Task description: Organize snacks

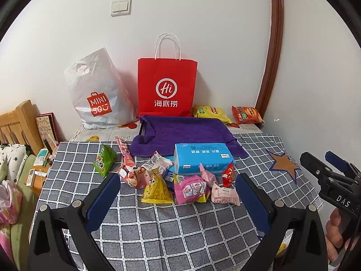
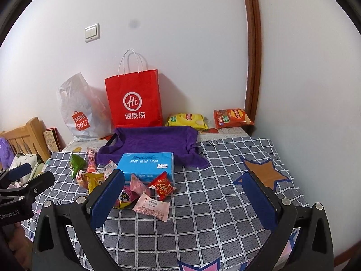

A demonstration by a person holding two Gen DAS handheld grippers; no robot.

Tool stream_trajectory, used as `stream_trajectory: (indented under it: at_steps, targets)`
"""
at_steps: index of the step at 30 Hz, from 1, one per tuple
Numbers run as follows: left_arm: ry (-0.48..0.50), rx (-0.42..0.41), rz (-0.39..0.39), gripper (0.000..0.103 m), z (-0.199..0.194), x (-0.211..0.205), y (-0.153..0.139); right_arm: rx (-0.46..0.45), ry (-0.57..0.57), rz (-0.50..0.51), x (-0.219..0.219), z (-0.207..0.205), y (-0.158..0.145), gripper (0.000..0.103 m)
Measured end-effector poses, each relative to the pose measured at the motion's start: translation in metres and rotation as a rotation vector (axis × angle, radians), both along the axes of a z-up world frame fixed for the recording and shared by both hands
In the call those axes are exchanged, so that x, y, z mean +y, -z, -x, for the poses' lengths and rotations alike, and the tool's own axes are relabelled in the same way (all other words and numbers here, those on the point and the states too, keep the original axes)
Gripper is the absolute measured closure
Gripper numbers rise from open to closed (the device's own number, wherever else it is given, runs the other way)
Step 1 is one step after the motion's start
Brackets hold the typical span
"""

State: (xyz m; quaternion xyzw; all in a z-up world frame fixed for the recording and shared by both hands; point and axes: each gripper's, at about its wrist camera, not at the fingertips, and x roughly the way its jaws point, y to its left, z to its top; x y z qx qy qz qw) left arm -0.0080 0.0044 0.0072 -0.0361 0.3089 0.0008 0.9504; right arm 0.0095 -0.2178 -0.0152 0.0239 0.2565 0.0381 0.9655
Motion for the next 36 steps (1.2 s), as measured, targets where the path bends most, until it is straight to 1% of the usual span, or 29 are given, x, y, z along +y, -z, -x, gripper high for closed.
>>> stream_trajectory:
  at_steps: [36]
  targets:
    - [0.01,-0.003,0.009,0.001,0.0006,-0.0014,-0.0022,-0.006,-0.007,0.0,0.0032,0.0034,-0.0017,0.0]
